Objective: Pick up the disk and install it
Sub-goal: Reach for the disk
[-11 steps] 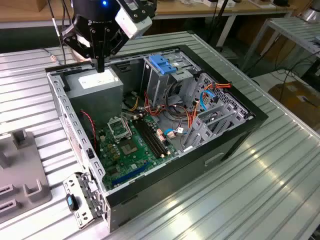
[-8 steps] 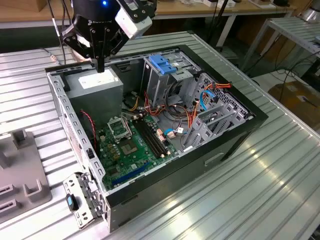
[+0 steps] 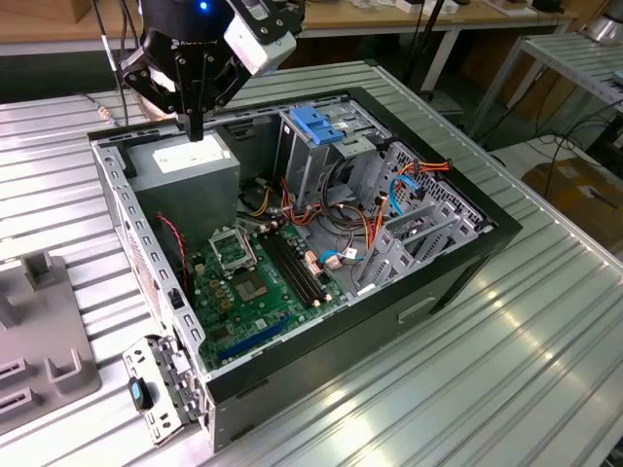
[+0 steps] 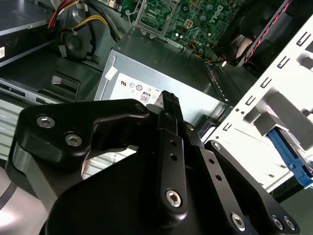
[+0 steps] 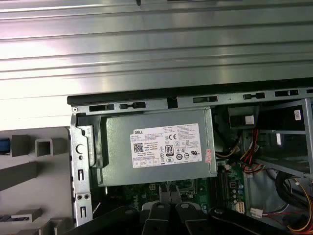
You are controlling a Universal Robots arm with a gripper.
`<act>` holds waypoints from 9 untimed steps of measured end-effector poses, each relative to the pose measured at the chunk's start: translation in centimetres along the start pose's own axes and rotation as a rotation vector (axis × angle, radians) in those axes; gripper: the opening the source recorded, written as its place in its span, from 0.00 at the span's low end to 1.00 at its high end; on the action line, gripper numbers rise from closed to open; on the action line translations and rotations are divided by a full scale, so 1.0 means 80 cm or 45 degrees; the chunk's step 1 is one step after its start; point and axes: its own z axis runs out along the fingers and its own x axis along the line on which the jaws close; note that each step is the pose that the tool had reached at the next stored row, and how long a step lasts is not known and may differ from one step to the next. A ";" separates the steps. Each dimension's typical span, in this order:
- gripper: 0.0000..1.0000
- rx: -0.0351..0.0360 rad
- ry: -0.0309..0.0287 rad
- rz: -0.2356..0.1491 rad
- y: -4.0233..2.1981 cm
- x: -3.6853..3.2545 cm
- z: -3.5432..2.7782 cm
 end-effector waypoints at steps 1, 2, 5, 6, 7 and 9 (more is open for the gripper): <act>0.11 0.0000 0.0000 0.000 0.0000 0.0000 0.0000; 0.11 0.0000 0.0000 0.000 0.0000 0.0000 0.0000; 0.11 -0.0001 -0.0001 0.000 -0.0002 0.0029 0.0000; 0.11 -0.0001 -0.0001 0.000 -0.0004 0.0045 -0.0001; 0.11 0.0000 0.0000 0.000 -0.0005 0.0059 -0.0001; 0.11 0.0000 0.0000 0.000 -0.0006 0.0081 -0.0001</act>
